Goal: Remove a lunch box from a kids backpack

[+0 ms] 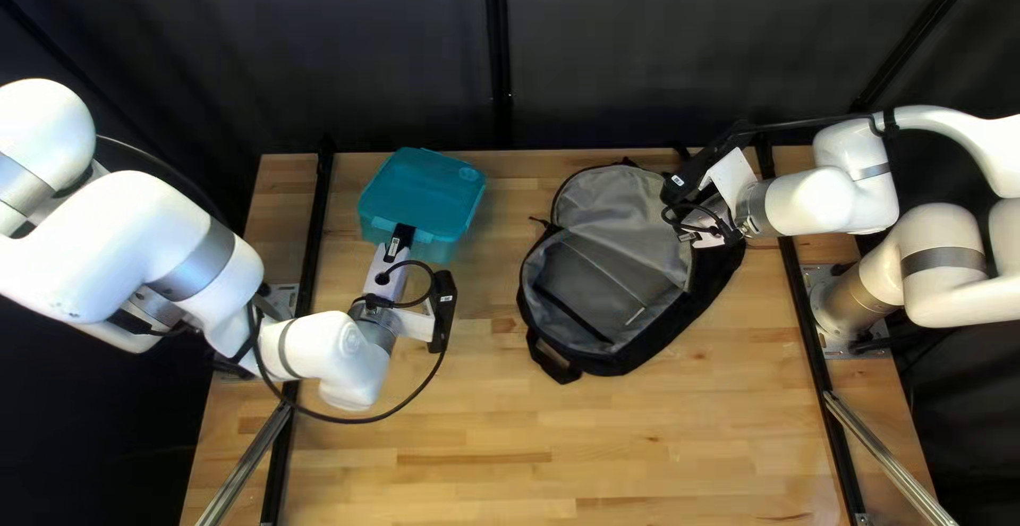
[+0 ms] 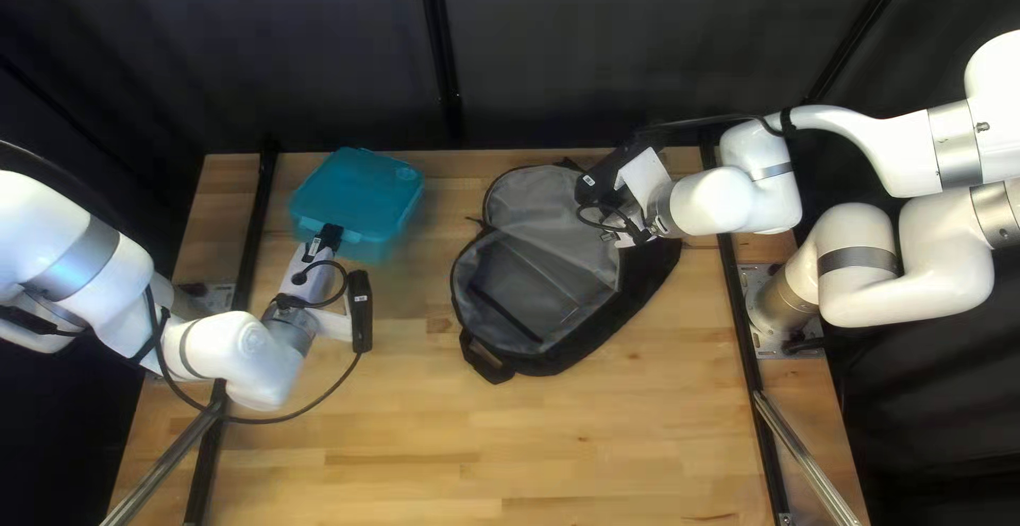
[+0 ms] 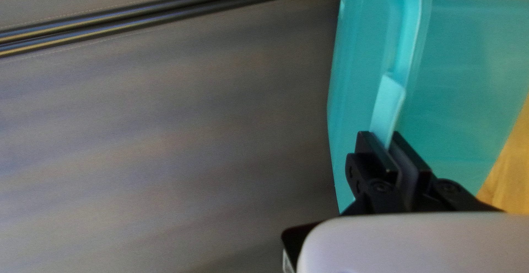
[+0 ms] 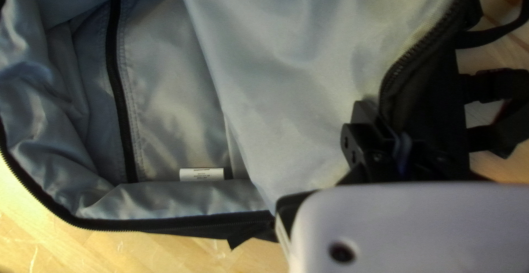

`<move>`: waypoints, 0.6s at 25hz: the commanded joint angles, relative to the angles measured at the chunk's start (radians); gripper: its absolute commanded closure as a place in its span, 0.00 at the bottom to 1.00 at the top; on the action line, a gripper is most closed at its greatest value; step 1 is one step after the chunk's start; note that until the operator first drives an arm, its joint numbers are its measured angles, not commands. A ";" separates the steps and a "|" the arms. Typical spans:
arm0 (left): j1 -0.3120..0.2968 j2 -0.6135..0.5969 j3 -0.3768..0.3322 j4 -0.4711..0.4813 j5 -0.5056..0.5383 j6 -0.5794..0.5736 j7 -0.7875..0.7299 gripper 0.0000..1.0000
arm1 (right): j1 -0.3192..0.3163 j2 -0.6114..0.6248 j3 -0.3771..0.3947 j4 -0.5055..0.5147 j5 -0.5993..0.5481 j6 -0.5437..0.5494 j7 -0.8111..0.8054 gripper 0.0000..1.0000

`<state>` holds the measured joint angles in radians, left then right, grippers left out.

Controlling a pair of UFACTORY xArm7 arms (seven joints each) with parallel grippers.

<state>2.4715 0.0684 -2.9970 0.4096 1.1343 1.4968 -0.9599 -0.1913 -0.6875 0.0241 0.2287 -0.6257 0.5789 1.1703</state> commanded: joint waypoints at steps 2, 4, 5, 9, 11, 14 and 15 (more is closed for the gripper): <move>-0.009 -0.097 -0.007 0.075 -0.054 -0.019 -0.028 1.00 | 0.000 0.000 0.000 0.000 0.000 0.000 0.000 1.00; -0.006 -0.149 -0.003 0.109 -0.076 -0.040 -0.051 1.00 | 0.000 0.000 0.000 0.000 0.000 0.000 0.000 1.00; -0.004 -0.174 -0.003 0.124 -0.086 -0.051 -0.065 1.00 | 0.000 0.000 0.000 0.000 0.000 0.000 0.000 1.00; 0.004 -0.210 0.002 0.158 -0.125 -0.077 -0.099 1.00 | 0.000 0.000 0.000 0.000 0.000 0.000 0.000 1.00; 0.006 -0.212 0.003 0.173 -0.145 -0.078 -0.104 1.00 | 0.000 0.000 0.000 0.000 0.000 0.000 0.000 1.00; 0.011 -0.208 0.006 0.207 -0.183 -0.078 -0.102 1.00 | 0.000 0.000 0.000 0.000 0.000 0.000 0.000 1.00; 0.012 -0.207 0.006 0.215 -0.194 -0.079 -0.102 0.96 | 0.000 0.000 0.000 0.000 0.000 0.000 0.000 1.00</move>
<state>2.4802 -0.1410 -2.9928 0.6048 0.9653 1.4192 -1.0617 -0.1913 -0.6875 0.0241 0.2287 -0.6257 0.5789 1.1703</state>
